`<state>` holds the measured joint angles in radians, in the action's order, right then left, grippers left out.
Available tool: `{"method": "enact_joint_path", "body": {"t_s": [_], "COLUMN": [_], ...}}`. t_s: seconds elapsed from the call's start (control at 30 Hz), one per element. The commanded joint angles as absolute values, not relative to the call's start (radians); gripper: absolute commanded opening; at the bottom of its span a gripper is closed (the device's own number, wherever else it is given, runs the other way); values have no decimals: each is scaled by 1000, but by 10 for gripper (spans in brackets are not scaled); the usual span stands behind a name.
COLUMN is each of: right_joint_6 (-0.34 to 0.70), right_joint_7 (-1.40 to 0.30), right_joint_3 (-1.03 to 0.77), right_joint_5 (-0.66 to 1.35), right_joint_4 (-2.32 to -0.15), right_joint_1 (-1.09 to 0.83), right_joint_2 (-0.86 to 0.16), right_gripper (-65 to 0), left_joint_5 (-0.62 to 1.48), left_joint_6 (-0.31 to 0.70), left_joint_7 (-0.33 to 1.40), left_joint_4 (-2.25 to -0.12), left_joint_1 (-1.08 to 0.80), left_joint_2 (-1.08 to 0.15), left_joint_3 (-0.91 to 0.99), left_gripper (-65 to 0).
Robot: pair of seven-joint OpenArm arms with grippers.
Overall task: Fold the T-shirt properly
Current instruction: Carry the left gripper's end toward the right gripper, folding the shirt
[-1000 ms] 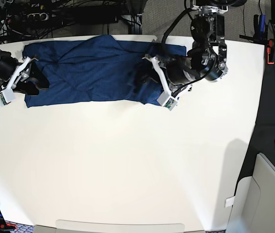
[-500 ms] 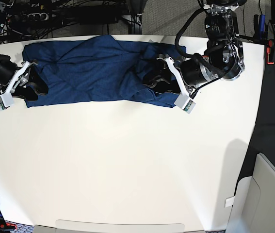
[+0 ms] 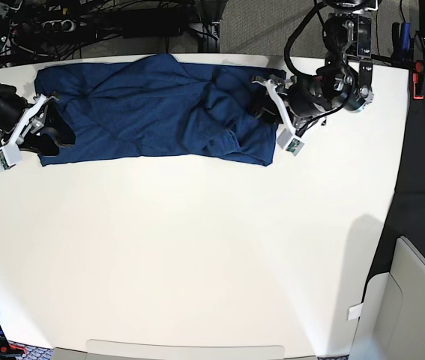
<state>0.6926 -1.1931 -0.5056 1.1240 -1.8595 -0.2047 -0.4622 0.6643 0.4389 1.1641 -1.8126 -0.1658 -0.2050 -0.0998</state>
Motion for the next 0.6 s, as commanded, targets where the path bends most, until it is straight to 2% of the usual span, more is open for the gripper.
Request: {"method": "enact_joint_path", "body": {"t_s": [0.0, 0.33, 0.57], "right_joint_6": [698, 698, 698], "right_joint_7": [-1173, -1173, -1173], "right_joint_3": [-515, -515, -515], "right_joint_5": [1144, 1145, 1144], "right_joint_4": [-1874, -1874, -1874], "right_joint_1": [-197, -205, -203], "right_joint_2": [-481, -481, -479], "right_gripper": [-397, -397, -397], "left_joint_5": [679, 680, 680], "left_joint_6": [444, 444, 444], "left_joint_7": [1155, 1156, 1155], "left_joint_4": [-1827, -1942, -1943], "left_joint_1": [-159, -208, -202], "left_joint_2": [-213, -214, -211], "left_joint_3": [-127, -260, -268], "left_gripper": [-439, -441, -441]}}
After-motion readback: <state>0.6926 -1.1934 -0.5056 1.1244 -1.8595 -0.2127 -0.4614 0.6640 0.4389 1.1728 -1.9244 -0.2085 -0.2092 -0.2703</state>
